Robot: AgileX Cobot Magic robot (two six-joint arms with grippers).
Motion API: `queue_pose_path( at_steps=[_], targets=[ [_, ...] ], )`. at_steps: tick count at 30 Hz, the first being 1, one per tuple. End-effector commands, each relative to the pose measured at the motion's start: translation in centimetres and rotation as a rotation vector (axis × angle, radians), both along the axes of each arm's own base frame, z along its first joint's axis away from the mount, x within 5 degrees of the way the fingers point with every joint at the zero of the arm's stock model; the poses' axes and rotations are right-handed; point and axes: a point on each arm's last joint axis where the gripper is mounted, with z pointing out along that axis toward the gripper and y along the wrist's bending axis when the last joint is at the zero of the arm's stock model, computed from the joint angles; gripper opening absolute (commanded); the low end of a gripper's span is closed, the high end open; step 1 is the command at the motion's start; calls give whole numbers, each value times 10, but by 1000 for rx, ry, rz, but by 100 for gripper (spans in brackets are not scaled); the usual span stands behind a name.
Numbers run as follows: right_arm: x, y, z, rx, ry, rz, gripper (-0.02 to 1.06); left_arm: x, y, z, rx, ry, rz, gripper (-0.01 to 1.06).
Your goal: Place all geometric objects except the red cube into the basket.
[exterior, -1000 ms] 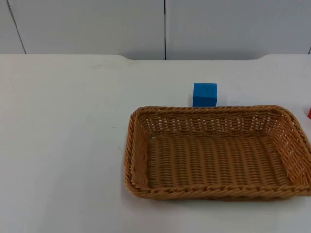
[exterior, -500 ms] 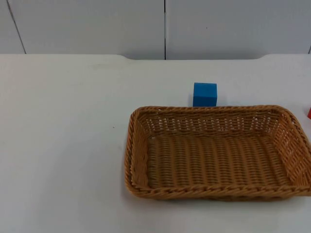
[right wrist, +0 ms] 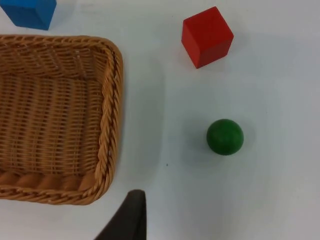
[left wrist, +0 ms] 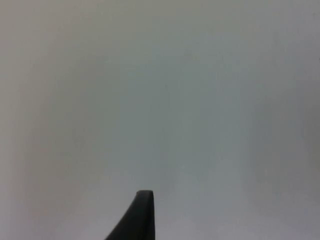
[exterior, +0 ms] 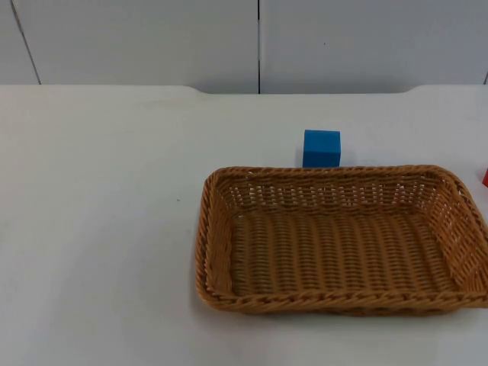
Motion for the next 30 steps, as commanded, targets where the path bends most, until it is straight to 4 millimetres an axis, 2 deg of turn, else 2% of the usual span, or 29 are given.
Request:
queue_pose_path(
  at_steps=[1,3,6,7,9,13,14,19,20,25,26,30],
  targets=[
    [0,-1,3,-3,-14,3,105,7,-3,2,-20,-2,-19,105],
    [0,-1,3,-3,-14,3,105,15,-4,1,-31,14,-34,105],
    [1,-1,3,-6,-16,3,105,40,-8,-1,-74,45,-74,105],
    [1,-1,3,-6,-16,3,105,40,-8,-1,-74,45,-74,105],
    [1,-1,3,-6,-16,3,105,60,-14,-3,-100,75,-123,104],
    [1,-1,3,-6,-18,3,105,105,-44,-20,-104,174,-239,98],
    [1,-1,3,-6,-18,3,105,105,-44,-20,-104,174,-239,98],
    [1,-1,3,-9,-18,3,105,167,-108,-35,-97,220,-385,98],
    [1,-1,3,-9,-18,3,105,167,-108,-35,-97,220,-385,98],
    [1,-1,3,-12,-22,3,105,229,-173,-51,-6,256,-441,98],
    [1,-1,3,-12,-22,3,105,229,-173,-51,-6,256,-441,98],
    [1,-2,-4,-20,-17,4,105,265,-221,-70,37,287,-458,98]
  ],
)
